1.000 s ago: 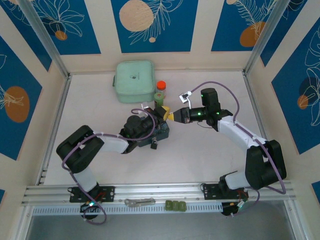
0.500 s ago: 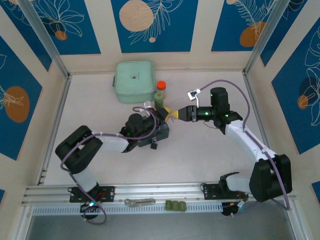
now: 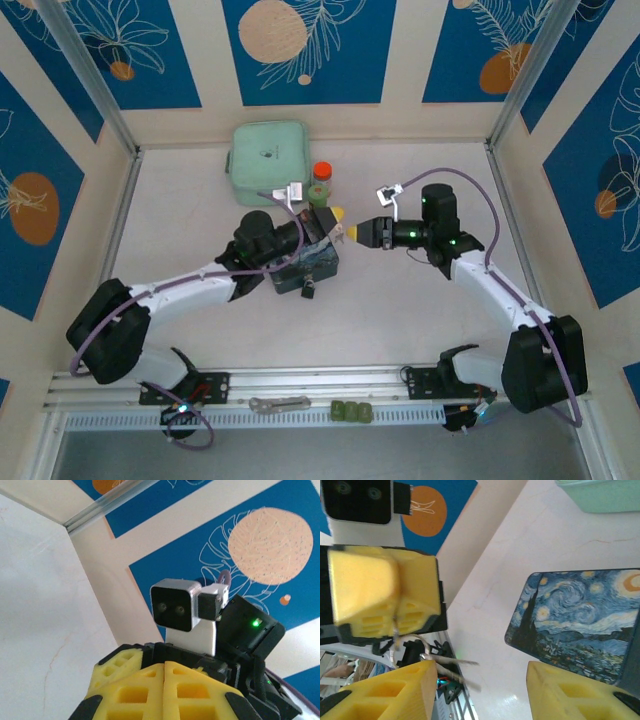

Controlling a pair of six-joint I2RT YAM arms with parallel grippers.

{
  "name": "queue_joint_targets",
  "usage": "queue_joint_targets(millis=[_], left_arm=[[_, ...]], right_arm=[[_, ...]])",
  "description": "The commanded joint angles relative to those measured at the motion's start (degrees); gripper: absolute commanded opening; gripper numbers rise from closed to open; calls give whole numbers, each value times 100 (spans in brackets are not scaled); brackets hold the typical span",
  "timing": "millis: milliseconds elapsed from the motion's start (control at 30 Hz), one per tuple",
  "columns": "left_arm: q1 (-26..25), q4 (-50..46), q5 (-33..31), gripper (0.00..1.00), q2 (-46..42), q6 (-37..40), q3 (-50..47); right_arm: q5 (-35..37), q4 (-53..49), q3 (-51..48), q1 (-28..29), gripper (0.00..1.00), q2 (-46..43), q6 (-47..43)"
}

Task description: Unlock a padlock with a key

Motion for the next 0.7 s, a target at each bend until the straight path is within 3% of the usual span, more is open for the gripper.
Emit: queue_joint_targets(millis=[0,400,667], left_arm=[[21,123,391,0,87,366,144],[14,715,419,0,385,94,173],[13,1276,207,0,466,-294,-15]], right_arm=[[-367,839,-88,56,50,-179,572],[-367,1146,-178,348,35,-128,773],[-283,977,-248,352,39,-71,639]])
